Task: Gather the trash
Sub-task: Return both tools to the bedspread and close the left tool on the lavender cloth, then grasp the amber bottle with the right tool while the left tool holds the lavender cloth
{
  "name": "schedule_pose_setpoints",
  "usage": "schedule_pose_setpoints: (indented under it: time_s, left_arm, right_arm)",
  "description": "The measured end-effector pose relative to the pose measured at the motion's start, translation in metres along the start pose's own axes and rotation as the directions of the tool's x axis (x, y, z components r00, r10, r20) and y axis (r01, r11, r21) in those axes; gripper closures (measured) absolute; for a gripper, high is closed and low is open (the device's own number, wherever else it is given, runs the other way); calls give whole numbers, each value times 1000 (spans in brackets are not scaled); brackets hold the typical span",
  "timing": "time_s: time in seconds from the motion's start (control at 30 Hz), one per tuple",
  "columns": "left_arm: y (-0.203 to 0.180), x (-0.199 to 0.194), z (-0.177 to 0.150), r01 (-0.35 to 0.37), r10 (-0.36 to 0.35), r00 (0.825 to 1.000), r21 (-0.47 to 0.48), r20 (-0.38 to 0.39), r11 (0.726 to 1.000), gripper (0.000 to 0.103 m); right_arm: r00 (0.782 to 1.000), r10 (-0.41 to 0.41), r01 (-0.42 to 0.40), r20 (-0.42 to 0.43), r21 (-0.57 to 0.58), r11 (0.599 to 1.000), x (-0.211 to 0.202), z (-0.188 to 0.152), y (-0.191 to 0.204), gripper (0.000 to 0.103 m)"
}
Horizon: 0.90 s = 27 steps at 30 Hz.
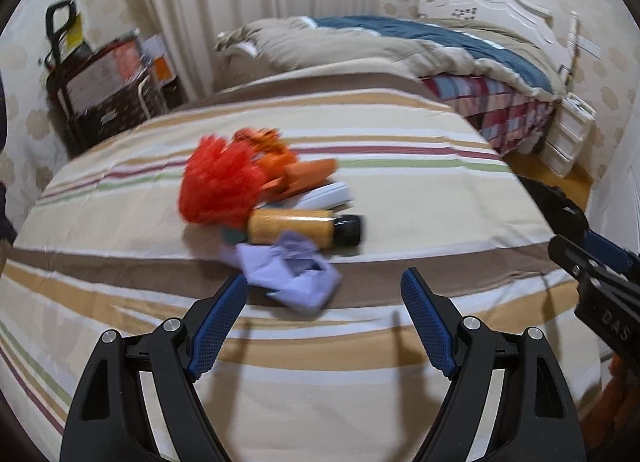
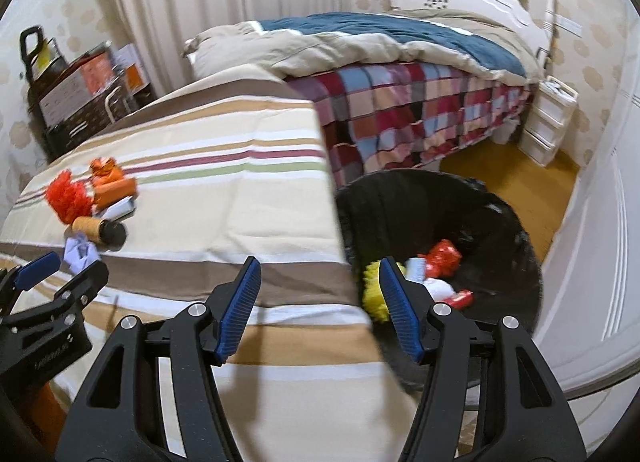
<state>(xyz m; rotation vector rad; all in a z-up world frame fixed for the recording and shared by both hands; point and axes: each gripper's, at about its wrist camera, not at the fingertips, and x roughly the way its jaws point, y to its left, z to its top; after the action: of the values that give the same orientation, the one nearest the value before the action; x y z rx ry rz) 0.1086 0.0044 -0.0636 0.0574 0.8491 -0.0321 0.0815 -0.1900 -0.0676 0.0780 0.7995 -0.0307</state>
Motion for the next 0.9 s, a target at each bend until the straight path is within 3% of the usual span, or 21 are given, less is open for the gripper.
schedule_pose_setpoints:
  time_s: [0.23, 0.43, 0.9]
  left_arm:
    - [18, 16, 4, 41, -43, 997, -39, -67, 998, 45]
    - [25, 13, 0, 58, -59, 997, -26, -55, 998, 57]
    - [68, -7, -18, 21, -23, 999, -45, -39, 999, 57]
  right_arm:
    - [999, 30, -31, -20, -53, 998, 7, 3, 27, 43]
    - [999, 45, -48, -30, -78, 996, 10, 4, 40, 43]
    - [992, 113, -121, -62, -155, 981, 33, 22, 89, 43]
